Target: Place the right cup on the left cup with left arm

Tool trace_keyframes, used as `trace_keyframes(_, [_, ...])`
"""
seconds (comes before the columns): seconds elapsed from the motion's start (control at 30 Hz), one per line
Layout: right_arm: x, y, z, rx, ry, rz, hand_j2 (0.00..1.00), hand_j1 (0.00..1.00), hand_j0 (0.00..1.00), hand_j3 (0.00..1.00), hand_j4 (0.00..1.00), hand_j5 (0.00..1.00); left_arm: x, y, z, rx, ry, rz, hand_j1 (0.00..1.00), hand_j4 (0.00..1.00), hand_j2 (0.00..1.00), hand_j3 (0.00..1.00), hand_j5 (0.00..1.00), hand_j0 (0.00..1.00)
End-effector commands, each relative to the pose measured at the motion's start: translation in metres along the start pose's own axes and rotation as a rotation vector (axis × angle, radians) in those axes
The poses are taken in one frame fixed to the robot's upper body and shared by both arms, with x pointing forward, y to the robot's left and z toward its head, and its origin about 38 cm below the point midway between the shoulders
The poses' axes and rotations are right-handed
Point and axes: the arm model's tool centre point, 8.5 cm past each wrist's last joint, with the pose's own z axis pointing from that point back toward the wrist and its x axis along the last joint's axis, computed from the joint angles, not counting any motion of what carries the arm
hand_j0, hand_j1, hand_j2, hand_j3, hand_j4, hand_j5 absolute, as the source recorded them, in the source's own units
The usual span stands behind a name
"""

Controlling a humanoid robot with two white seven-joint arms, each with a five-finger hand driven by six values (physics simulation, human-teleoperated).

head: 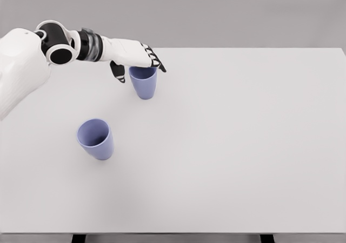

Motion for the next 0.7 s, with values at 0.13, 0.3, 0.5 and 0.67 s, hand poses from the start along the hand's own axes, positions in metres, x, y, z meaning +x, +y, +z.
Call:
trace_keyframes(0.13, [-0.001, -0.0001, 0.0001, 0.0, 0.002, -0.001, 1.0, 1.0, 1.0, 1.0, 1.0, 1.0, 0.0007, -0.0004, -0.0009, -0.001, -0.002, 0.002, 0.98, 0.98, 0.98, 0.98, 0.98, 0.98])
trace_keyframes(0.3, [-0.001, -0.0001, 0.0001, 0.0, 0.002, -0.001, 1.0, 1.0, 1.0, 1.0, 1.0, 1.0, 0.0053, 0.0044, -0.0065, 0.005, -0.014, -0.004, 0.97, 0.97, 0.97, 0.97, 0.97, 0.97])
trace_keyframes(0.5, [-0.001, -0.0001, 0.0001, 0.0, 0.002, -0.001, 1.0, 1.0, 1.0, 1.0, 1.0, 1.0, 0.0019, 0.0002, -0.0083, -0.015, 0.003, -0.007, 0.97, 0.97, 0.97, 0.97, 0.97, 0.97])
trace_keyframes(0.67, [-0.001, -0.0001, 0.0001, 0.0, 0.002, -0.001, 1.0, 1.0, 1.0, 1.0, 1.0, 1.0, 0.0003, 0.0012, -0.0063, -0.013, 0.007, -0.008, 0.97, 0.97, 0.97, 0.97, 0.97, 0.97])
